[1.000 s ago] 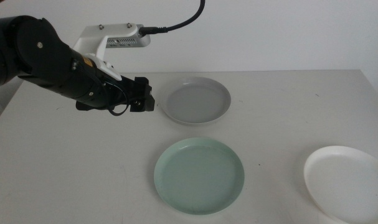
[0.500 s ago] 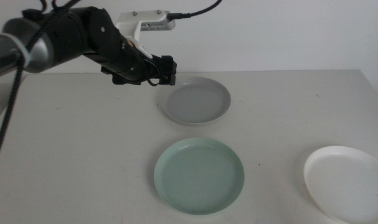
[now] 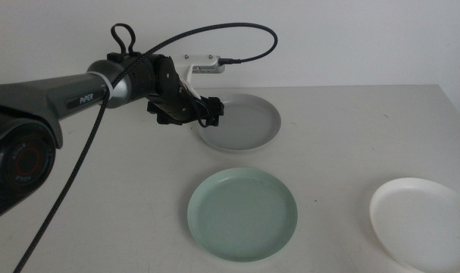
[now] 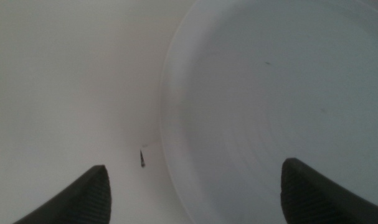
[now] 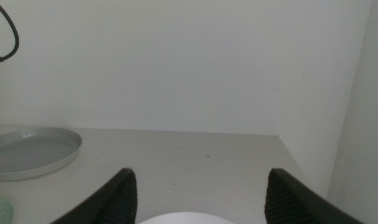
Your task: Stack the three bowls on top of each other.
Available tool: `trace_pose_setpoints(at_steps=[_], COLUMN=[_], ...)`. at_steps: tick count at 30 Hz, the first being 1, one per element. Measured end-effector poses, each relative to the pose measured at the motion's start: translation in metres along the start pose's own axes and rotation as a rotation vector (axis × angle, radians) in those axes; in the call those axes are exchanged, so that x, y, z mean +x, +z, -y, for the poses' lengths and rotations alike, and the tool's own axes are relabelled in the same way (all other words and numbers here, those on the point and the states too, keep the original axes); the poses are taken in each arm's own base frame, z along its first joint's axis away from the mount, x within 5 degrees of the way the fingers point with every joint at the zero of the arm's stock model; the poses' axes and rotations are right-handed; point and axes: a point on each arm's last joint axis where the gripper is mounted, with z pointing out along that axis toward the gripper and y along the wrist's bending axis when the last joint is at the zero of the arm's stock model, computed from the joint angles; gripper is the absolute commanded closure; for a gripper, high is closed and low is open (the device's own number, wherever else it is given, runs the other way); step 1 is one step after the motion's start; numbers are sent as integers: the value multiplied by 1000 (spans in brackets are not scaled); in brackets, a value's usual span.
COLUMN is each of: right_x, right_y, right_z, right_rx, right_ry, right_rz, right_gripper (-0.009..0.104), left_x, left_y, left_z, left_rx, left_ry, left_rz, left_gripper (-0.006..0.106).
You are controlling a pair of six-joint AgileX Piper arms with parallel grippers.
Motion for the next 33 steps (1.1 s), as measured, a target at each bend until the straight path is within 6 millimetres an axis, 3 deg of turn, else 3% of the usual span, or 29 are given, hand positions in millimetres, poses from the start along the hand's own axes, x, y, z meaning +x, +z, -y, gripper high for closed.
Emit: trace_pose_setpoints(at_steps=[7, 11, 24, 29, 33], right_x=[0, 0, 0, 0, 0], right_y=[0, 0, 0, 0, 0], right_z=[0, 0, 0, 0, 0], right_rx=[0, 0, 0, 0, 0], right_ry=[0, 0, 0, 0, 0], right_rz=[0, 0, 0, 0, 0], right_gripper=[43, 43, 43, 43, 43], left_x=[6, 8, 8, 6, 2], left_y=[23, 30, 33, 30, 15], left_z=[-4, -6, -4, -3, 0], left_rx=[-6, -11, 10, 20, 21], left_ry=[-5, 2, -45, -59, -36], left_rz=[27, 39, 42, 48, 27], left_gripper=[-1, 8, 100, 101, 101])
